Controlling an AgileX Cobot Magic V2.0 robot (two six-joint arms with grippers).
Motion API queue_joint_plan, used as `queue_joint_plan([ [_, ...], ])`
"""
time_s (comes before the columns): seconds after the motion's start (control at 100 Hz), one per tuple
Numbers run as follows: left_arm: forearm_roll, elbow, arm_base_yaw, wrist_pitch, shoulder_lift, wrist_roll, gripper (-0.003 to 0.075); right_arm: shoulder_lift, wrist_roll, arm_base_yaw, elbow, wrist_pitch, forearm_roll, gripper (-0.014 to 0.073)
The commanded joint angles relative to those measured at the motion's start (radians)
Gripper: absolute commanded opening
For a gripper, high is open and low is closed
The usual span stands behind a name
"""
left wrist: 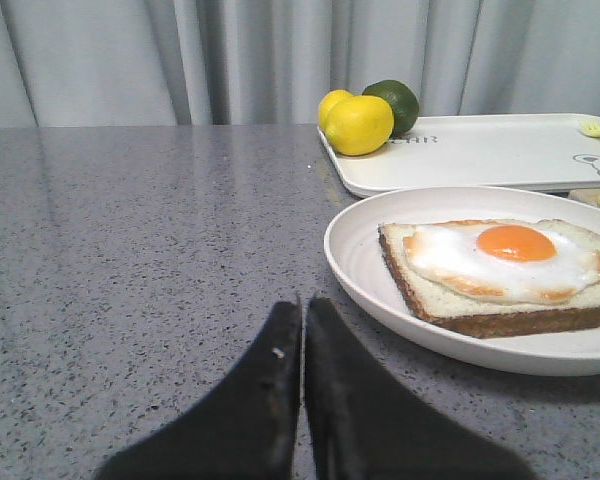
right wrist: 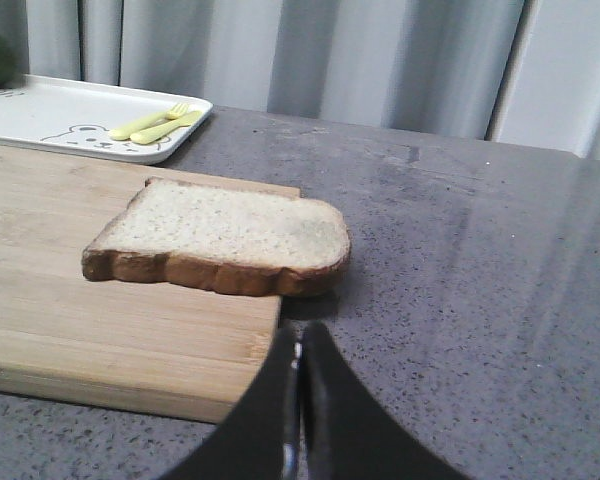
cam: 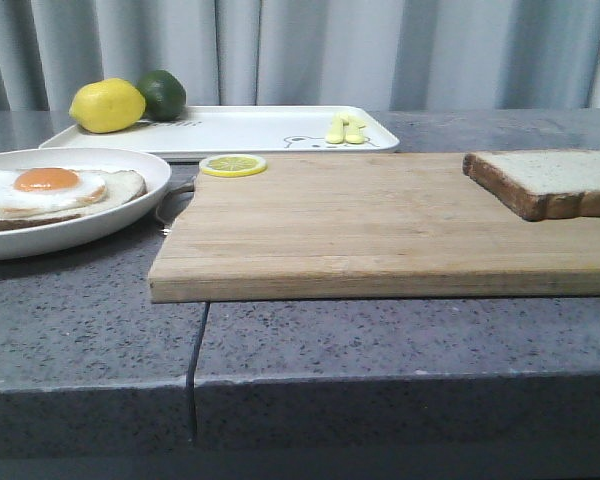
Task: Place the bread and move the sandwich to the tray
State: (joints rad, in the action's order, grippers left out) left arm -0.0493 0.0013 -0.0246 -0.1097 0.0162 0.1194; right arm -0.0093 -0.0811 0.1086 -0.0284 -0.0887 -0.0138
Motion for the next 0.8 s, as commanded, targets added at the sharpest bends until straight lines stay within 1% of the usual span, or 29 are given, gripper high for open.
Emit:
queue_joint_plan([
  [0.0,0.001,0.016,0.002,0.072,0.013,0.008,-0.0019,-0.021,0.004,-0.008,0.001,0.082,0.008,-0.0117],
  [0.71,0.001,0.016,0.002,0.072,0.013,0.008,-0.0019,-0.021,0.004,-0.008,0.001,0.082,0.008,-0.0117],
  [0.79,0.018,0.016,0.002,0.091,0.013,0.008,-0.0019,-0.021,0.003,-0.008,0.001,0.083,0.008,-0.0117],
])
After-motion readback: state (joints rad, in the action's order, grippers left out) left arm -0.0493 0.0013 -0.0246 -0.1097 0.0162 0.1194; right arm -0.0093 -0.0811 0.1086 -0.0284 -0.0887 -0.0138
